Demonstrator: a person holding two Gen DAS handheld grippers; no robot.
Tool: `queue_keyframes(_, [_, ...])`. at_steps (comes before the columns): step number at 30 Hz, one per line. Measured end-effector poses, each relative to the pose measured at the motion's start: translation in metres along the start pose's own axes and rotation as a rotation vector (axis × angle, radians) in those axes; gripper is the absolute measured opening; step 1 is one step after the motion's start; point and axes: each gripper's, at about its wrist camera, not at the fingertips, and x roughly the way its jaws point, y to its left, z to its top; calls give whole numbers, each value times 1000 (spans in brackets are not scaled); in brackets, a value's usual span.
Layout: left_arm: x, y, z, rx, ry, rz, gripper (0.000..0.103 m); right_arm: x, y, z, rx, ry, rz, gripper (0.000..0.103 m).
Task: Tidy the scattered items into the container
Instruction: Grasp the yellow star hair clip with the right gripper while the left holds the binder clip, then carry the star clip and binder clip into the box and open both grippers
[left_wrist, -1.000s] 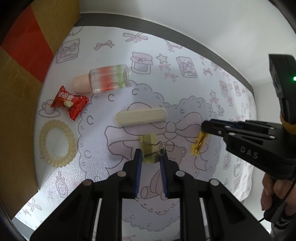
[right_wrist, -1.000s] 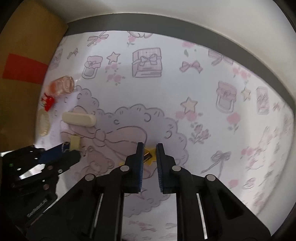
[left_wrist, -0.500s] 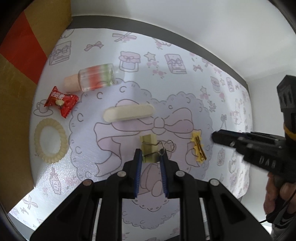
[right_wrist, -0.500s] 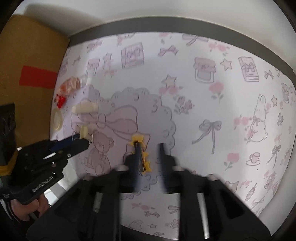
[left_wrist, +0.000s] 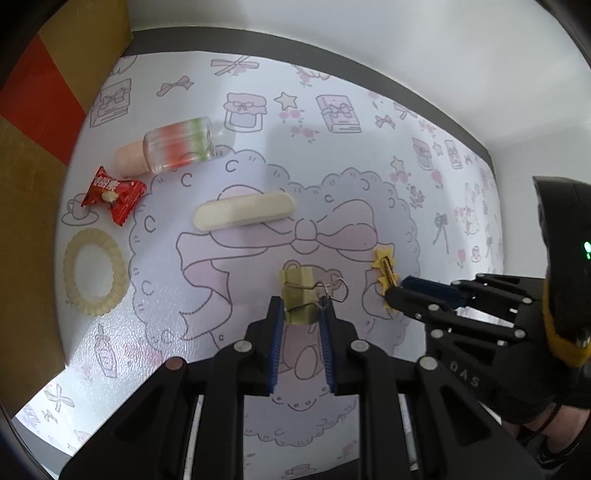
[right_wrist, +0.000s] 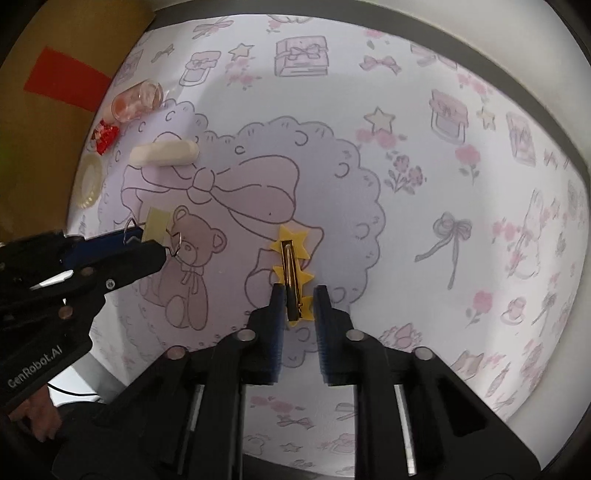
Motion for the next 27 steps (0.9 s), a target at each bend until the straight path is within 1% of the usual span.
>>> queue_keyframes(2, [-2, -2, 0, 5, -3, -1, 19, -1, -6, -4, 21, 4, 41, 15])
queue_keyframes(6, [-9, -7, -1, 17, -11, 0, 19, -12, -15, -13, 46, -25, 67, 15])
queue_keyframes(8, [-14, -10, -3, 25, -16, 2, 19, -23, -20, -18, 58, -52, 70, 15])
queue_keyframes(15, [-40, -27, -6, 62, -70, 5, 19, -62, -29, -33, 73, -133, 76, 15])
queue_keyframes(19, [-58, -35, -10, 77, -108, 5, 19, -86, -17, -31, 62, -176, 75, 15])
queue_keyframes(21, [-65, -37, -12, 82, -123, 5, 19, -91, -4, -20, 62, -196, 76, 15])
queue_keyframes(27, [-86, -46, -21, 90, -172, -1, 19, -106, 16, -21, 56, -253, 78, 15])
